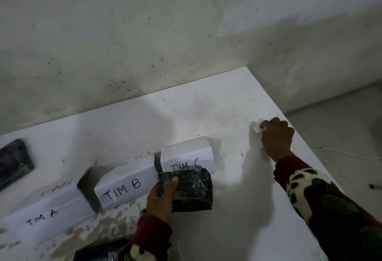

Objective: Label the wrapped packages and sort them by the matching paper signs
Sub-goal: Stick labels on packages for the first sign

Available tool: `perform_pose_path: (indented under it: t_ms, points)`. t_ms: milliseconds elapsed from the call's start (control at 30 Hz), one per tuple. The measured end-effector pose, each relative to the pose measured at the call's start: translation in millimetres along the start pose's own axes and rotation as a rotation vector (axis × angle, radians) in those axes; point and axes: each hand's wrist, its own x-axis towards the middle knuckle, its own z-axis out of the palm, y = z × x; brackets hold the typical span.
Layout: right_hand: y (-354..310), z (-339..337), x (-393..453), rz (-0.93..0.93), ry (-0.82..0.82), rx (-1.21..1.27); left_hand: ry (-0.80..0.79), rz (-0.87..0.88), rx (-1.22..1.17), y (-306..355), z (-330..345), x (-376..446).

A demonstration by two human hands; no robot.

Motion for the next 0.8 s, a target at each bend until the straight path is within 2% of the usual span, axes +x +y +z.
perform_pose_path:
  t_ms: [133, 367, 600, 700, 800]
  points:
    - [-5, -1, -8, -0.013, 0.129, 0.149, 0.010, 0.007, -0.001, 3, 0, -2]
    - [-13, -19, -27, -0.056, 0.217, 0.270, -0.027, 0.027, -0.018, 9, 1, -8]
    - [-54, -54, -58, -0.149, 0.005, 0.808, -0.052, 0.038, -0.037, 13, -7, -21]
    - [-70, -66, -83, -0.107, -0.183, 1.064, -0.046, 0.046, -0.031, 14, -13, -26]
    - [-86, -71, -111, -0.080, -0.284, 1.201, -0.045, 0.044, -0.075, 16, -20, -30]
